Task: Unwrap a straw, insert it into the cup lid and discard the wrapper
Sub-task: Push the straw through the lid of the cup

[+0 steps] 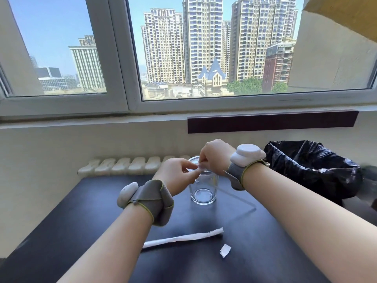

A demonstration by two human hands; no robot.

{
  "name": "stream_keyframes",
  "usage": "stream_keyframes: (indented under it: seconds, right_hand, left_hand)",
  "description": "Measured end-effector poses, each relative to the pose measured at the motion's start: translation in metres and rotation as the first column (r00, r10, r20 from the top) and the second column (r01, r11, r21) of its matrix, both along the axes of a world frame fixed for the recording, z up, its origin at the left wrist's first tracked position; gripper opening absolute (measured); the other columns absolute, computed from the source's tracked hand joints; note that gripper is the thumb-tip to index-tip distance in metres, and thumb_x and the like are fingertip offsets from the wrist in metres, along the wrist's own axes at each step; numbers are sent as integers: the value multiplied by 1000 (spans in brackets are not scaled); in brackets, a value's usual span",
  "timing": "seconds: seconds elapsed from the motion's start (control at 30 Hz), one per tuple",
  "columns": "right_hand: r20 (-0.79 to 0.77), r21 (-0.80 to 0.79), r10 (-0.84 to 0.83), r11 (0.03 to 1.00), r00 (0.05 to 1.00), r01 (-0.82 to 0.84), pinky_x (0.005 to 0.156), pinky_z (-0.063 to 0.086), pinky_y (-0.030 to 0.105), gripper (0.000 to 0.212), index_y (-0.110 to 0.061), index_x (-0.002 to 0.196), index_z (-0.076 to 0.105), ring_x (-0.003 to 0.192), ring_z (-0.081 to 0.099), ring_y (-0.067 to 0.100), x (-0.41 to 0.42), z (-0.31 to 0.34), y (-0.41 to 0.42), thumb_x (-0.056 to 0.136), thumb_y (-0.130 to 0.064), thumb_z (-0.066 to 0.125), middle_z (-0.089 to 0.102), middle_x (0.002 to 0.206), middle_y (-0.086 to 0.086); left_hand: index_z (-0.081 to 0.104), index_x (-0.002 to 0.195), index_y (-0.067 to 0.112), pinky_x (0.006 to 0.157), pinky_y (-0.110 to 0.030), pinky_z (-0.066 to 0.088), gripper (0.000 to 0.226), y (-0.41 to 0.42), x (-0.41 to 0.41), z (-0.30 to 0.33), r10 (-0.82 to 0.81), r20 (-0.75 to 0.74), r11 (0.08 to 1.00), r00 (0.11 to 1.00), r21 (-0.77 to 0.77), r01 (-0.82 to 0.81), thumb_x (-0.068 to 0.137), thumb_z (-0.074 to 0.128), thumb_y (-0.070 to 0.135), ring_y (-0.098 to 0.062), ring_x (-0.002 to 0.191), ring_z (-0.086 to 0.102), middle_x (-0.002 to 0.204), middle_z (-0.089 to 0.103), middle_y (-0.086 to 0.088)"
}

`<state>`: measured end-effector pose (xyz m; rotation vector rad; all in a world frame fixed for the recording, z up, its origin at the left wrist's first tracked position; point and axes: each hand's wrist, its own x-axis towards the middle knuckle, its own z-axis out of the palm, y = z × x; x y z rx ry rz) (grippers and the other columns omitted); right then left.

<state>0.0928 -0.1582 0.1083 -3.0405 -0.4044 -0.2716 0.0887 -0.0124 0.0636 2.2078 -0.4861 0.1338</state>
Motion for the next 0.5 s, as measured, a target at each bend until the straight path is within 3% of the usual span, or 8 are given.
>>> stream_keyframes:
  seconds: [0.13, 0.23, 0.33, 0.5]
  right_hand:
    - [66, -261, 61, 965, 996, -42, 42, 29, 20, 23, -9, 89, 69, 74, 54, 20, -2, -2, 5, 87, -21, 49, 64, 85, 5]
    - [108, -268, 67, 963, 992, -35, 47, 29, 26, 23, -7, 81, 65, 73, 54, 24, -2, -5, 5, 86, -15, 45, 54, 76, 5]
    - [149, -290, 94, 956, 984, -47, 62, 36, 28, 27, -6, 91, 67, 86, 60, 26, -5, -7, 5, 89, -14, 41, 65, 94, 10]
    - [204, -299, 96, 954, 974, -32, 66, 34, 28, 22, -8, 96, 61, 95, 61, 26, -7, -15, 3, 91, -14, 41, 63, 108, 10]
  left_hand:
    - [69, 106, 16, 60, -17, 45, 26, 1, 1, -4, 2, 13, 1000, 1000, -5, -2, 83, 61, 28, 10, 44, 52, 57, 63, 11]
    - [68, 109, 21, 50, -9, 40, 26, 3, 0, -2, -20, 20, 998, 1000, 54, 19, 86, 59, 29, 9, 42, 50, 57, 61, 12]
    - [67, 111, 22, 47, -5, 37, 26, 5, 0, -2, -28, 23, 996, 999, 82, 26, 88, 57, 29, 10, 42, 50, 57, 59, 12]
    - [66, 112, 23, 50, -8, 40, 26, 4, 1, -2, -26, 15, 997, 1000, 79, 25, 88, 57, 28, 10, 42, 49, 58, 59, 10]
